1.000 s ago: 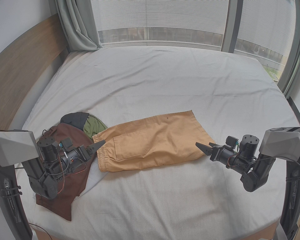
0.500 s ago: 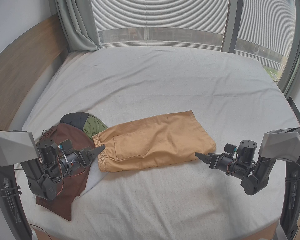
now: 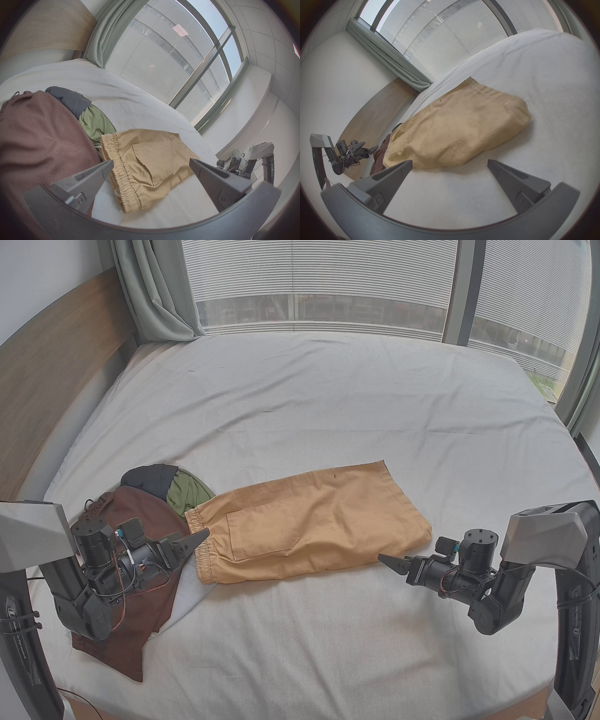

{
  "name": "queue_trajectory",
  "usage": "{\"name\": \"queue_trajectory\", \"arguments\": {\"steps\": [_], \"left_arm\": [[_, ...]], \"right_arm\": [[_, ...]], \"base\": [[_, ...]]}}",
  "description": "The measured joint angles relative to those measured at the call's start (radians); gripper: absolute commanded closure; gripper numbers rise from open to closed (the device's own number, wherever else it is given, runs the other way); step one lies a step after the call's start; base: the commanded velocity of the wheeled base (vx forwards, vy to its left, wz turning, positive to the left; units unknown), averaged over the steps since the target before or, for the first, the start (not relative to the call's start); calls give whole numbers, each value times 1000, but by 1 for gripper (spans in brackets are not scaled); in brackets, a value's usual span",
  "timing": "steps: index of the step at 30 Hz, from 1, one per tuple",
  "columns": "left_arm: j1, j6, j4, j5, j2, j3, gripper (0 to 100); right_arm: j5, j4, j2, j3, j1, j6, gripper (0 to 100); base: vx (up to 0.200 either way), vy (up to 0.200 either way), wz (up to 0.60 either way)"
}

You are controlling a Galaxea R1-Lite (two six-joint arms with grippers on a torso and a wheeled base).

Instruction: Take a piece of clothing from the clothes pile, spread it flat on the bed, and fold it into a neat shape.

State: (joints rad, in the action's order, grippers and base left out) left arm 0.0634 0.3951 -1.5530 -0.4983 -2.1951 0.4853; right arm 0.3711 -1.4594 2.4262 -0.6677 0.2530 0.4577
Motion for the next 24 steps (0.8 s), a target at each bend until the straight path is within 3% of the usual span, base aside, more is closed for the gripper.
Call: {"name": "queue_trajectory", "arguments": {"steps": [15,24], "left_arm": [[-11,2,0,0,3,2,0],[-14,4,0,0,3,2,0]], "right_arm": [[-69,-44,125,-170,84,123,0],[-101,-76,179,-272,130,279,0]], "base": [[0,0,0],[0,0,0]]}}
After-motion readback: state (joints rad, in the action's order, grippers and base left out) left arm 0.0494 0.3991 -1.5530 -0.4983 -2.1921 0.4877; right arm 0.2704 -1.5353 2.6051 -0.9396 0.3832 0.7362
